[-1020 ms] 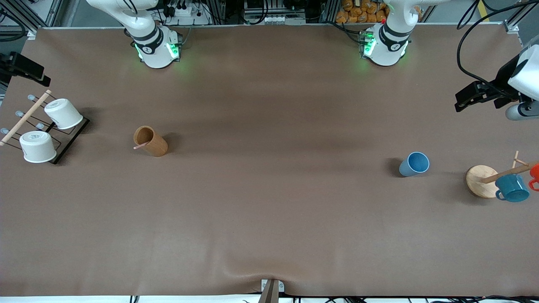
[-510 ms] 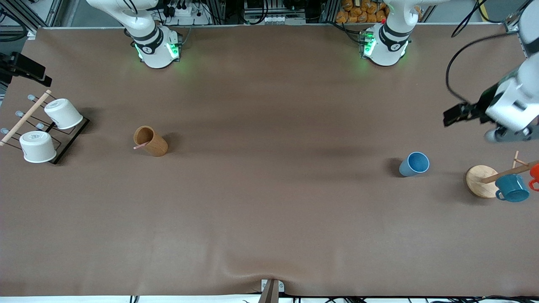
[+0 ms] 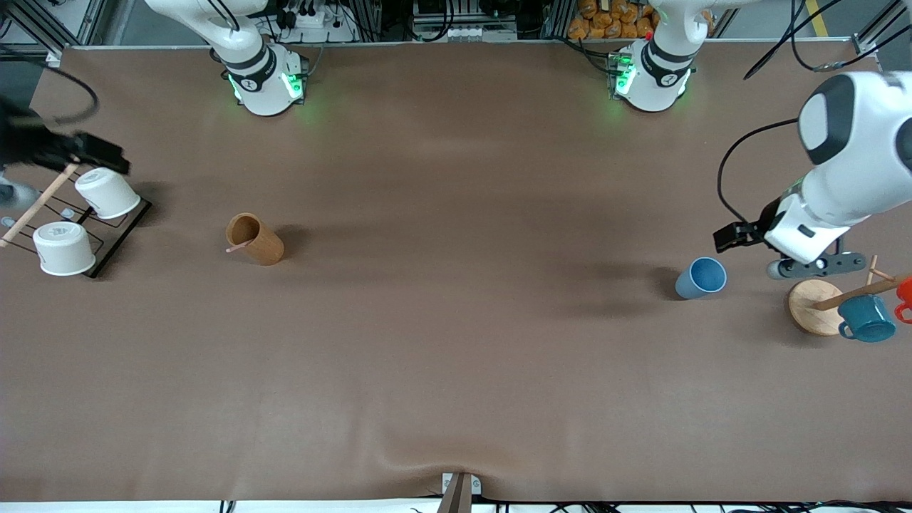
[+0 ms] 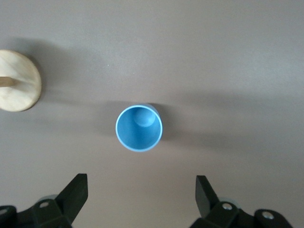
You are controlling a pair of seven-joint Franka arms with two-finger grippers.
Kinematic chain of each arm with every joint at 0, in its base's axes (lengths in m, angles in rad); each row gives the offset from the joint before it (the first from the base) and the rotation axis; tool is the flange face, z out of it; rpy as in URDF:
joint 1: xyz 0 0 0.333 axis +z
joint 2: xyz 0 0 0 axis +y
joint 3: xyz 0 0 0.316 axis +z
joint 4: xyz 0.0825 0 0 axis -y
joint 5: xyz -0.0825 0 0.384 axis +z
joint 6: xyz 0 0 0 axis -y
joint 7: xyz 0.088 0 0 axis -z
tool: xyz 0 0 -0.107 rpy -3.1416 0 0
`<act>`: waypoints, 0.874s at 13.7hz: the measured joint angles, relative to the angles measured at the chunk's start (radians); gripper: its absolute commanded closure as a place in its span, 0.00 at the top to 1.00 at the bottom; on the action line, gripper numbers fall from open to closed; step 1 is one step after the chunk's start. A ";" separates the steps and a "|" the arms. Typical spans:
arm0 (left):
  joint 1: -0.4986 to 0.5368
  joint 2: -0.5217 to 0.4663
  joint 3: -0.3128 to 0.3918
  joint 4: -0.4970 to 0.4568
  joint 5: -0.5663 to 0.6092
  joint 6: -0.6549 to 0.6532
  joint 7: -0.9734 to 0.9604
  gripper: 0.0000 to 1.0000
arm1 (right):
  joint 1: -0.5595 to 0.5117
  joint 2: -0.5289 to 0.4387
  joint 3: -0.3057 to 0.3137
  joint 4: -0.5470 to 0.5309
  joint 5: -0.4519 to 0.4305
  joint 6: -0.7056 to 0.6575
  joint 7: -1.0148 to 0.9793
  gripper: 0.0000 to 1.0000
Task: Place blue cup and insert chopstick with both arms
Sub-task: 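Grasp the blue cup with the left gripper while the right gripper reaches the chopstick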
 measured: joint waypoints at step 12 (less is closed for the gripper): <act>0.110 0.180 -0.001 -0.134 0.000 0.346 0.161 0.67 | 0.040 0.221 -0.002 -0.291 0.000 0.356 0.020 1.00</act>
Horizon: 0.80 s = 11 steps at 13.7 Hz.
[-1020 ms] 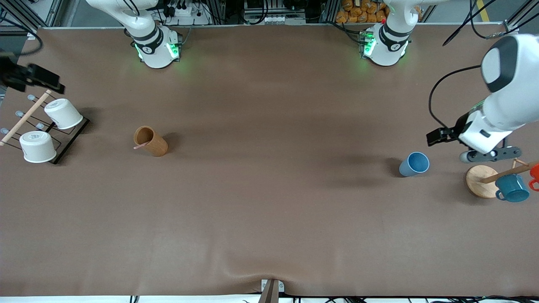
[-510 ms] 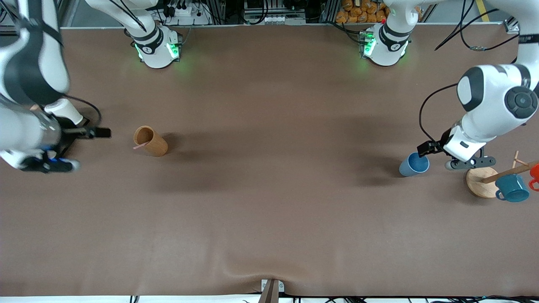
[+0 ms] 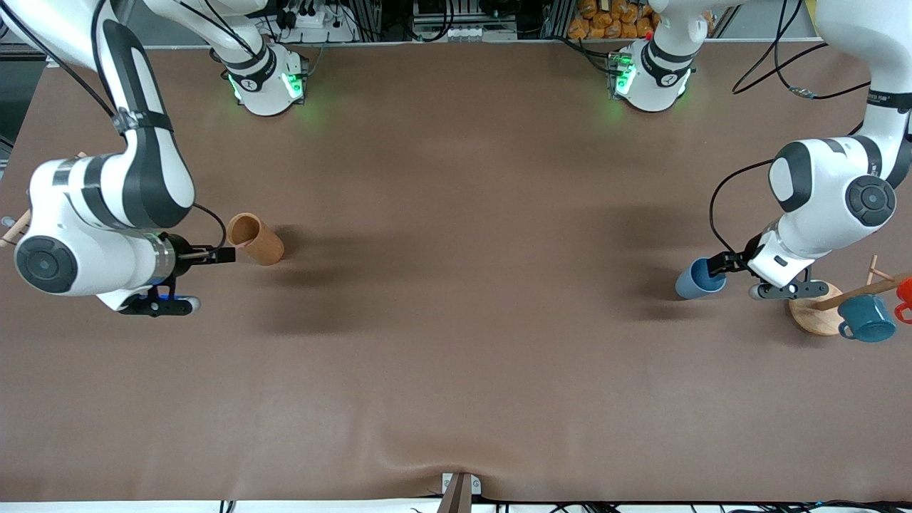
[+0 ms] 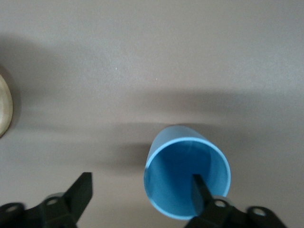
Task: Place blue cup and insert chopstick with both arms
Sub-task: 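Grasp the blue cup with the left gripper while the right gripper reaches the chopstick, then carry the blue cup with the left gripper while the right gripper pulls the chopstick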
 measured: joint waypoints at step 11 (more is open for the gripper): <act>0.001 0.035 -0.013 0.010 -0.001 0.036 -0.001 0.00 | 0.021 0.086 0.002 -0.002 0.000 -0.022 0.005 1.00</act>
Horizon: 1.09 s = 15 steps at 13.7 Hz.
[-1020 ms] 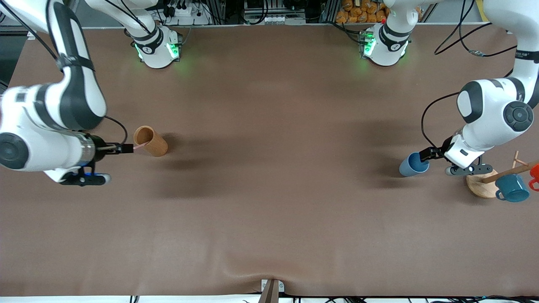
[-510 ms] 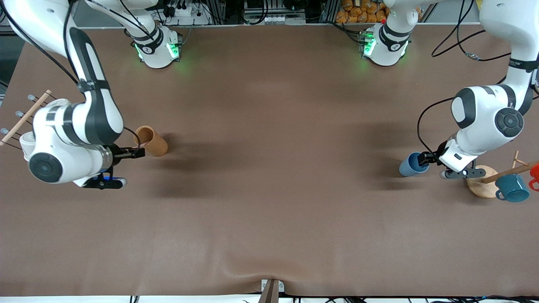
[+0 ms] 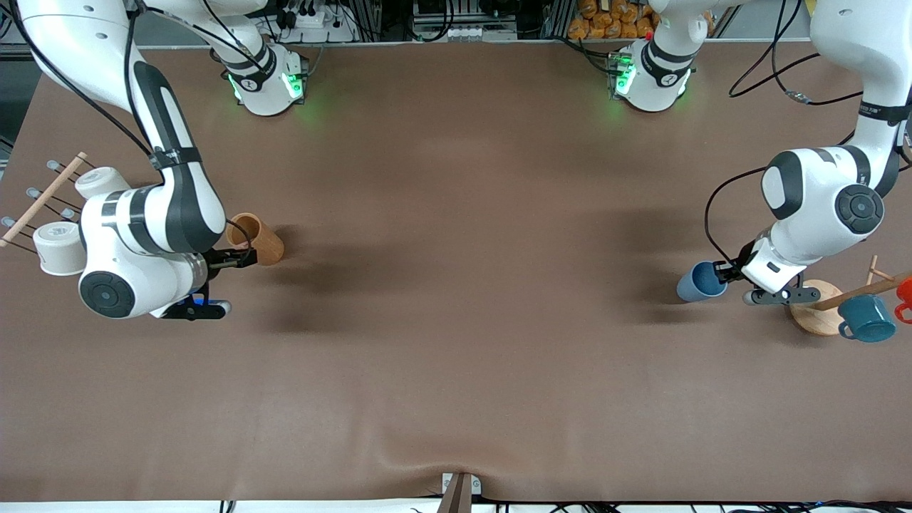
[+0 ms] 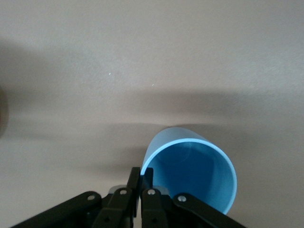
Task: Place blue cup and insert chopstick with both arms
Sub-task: 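Carry the blue cup with the left gripper while the right gripper pulls the chopstick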
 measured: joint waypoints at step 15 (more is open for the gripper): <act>-0.159 -0.025 -0.454 0.062 -0.004 0.003 -0.797 0.00 | 0.005 -0.001 -0.002 0.006 0.009 -0.022 0.000 0.00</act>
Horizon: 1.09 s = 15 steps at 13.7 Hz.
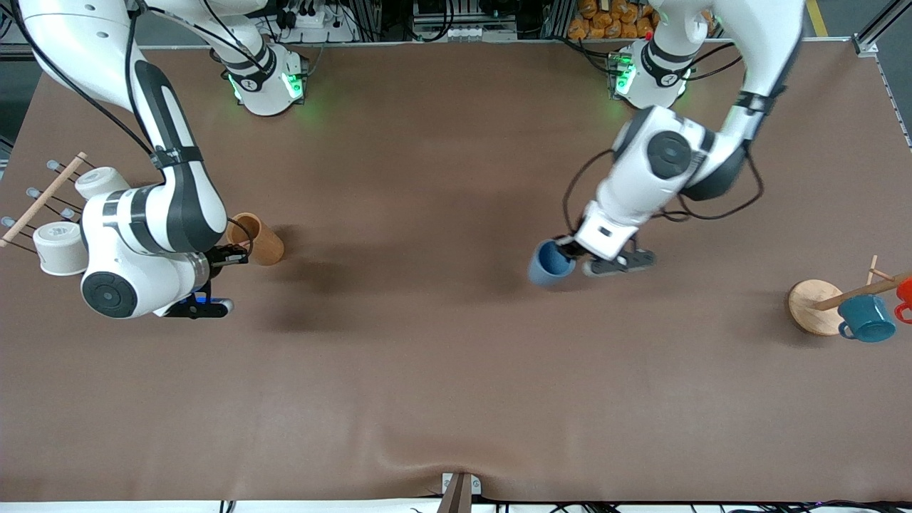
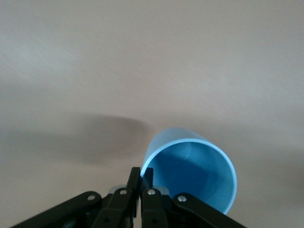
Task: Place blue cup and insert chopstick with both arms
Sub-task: 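Carry the blue cup with the left gripper while the right gripper pulls the chopstick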
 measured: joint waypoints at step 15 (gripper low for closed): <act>-0.339 0.270 0.007 0.205 0.335 -0.014 -0.690 1.00 | 0.022 -0.138 0.033 0.286 0.039 -0.191 -0.017 0.00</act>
